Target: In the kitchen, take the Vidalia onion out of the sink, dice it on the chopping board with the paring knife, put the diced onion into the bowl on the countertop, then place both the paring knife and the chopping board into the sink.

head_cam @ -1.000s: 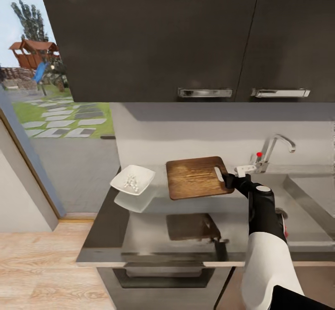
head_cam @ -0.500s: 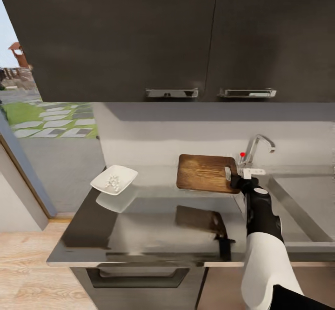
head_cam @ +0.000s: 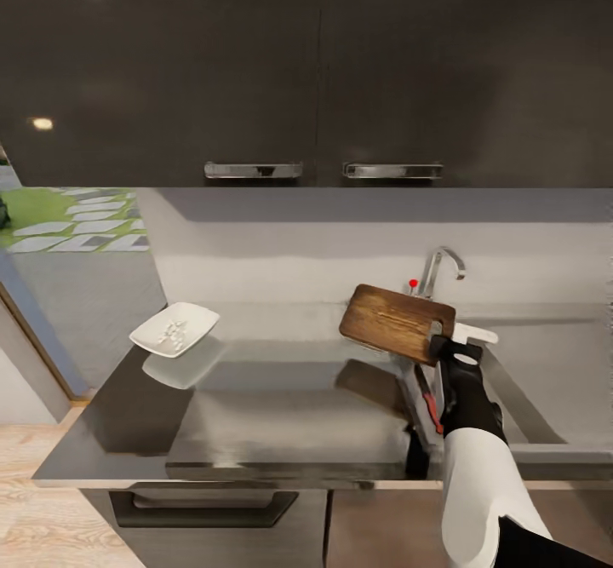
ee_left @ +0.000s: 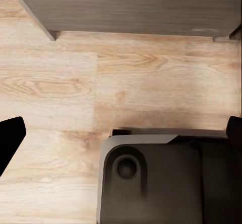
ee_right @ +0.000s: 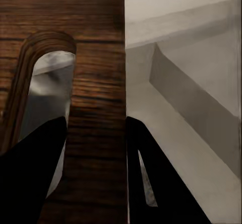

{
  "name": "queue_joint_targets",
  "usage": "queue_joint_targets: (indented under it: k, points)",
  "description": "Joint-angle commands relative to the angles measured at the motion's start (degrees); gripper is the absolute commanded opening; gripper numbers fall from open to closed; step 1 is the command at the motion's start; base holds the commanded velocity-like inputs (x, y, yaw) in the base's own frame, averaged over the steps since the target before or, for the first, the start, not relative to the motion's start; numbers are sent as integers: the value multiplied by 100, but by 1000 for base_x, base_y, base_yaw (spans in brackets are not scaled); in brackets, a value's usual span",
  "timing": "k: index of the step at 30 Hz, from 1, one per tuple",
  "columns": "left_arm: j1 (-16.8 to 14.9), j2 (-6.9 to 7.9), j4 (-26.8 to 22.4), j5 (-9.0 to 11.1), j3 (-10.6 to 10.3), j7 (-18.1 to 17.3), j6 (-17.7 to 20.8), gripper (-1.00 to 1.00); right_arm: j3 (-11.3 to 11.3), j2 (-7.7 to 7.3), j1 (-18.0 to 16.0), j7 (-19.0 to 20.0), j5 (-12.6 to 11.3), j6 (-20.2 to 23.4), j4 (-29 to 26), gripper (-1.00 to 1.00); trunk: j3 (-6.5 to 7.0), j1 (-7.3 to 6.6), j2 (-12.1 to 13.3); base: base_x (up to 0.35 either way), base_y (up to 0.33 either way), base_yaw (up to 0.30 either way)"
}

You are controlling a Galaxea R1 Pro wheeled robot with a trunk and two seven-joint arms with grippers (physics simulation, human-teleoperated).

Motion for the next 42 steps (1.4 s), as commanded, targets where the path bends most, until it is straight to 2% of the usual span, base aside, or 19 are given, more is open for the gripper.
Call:
queue_joint_targets:
  k: [1,3,8,10,11,15,21,23,26,28,29,30,31,33,34,36,42]
  points:
    - [1,7,-11,56,-49,18,-9,100,-4,6,-6,-136,-160,1,2,-100,-12,4,-13,0,-318,0]
    - [1,7,-14,56,-49,18,-9,100,-1,6,-6,-408,-322,-16,7,-100,-12,4,-13,0,-318,0]
    - [1,7,-19,56,-49,18,-9,100,-7,6,-6,-948,-402,-97,9,-100,-12,4,-13,0,-287,0]
    - [1,9,-19,56,-49,18,-9,100,-4,6,-6,-1624,-519,-136,14,-100,-12,4,-13,0,-80,0]
    - [1,12,-14,56,-49,17,-9,100,0,6,-6,-2106,-819,-146,23,-100,-12,4,-13,0,-22,0]
    - [1,16,3,56,-49,10,-9,100,27,6,-6,-3105,-1787,-153,149,-100,-12,4,-13,0,-7,0]
    - [1,16,7,56,-50,1,-9,100,109,6,-6,-3993,-2642,-449,700,-100,-12,4,-13,0,0,0]
    - [1,16,7,56,-50,1,-9,100,274,6,-6,-4341,-2970,-527,779,-100,-12,4,-13,0,0,0]
    - [1,16,7,56,-50,1,-9,100,831,6,-6,-4980,-3799,-656,807,-100,-12,4,-13,0,0,0]
    - [1,16,7,56,-49,1,-9,100,1408,6,-6,-5543,-4441,-943,802,-100,-12,4,-13,0,0,0]
    - [1,16,7,56,-49,1,-9,100,1618,6,-6,-5736,-4591,-1077,801,-100,-12,4,-13,0,0,0]
    - [1,16,7,56,-49,1,-9,100,1923,6,-9,-6008,-4786,-1273,801,-100,-12,4,-13,0,0,0]
    - [1,16,7,56,-49,1,-9,100,2108,6,-9,-6167,-4913,-1387,797,-100,-12,4,-13,0,0,0]
    - [1,16,7,56,-50,1,-9,100,2478,6,-10,-6492,-5337,-1639,762,-100,-12,4,-13,0,0,0]
    - [1,16,7,56,-49,-2,-9,100,2554,6,-8,-6564,-5509,-1732,749,-100,-12,4,-13,0,0,0]
    - [1,22,7,56,-49,-3,-9,100,2617,6,-6,-6622,-5660,-1888,735,-100,-12,4,-13,0,0,0]
    - [1,25,7,56,-49,-7,-9,100,2636,6,-6,-6696,-5729,-1955,740,-100,-25,4,-13,0,0,0]
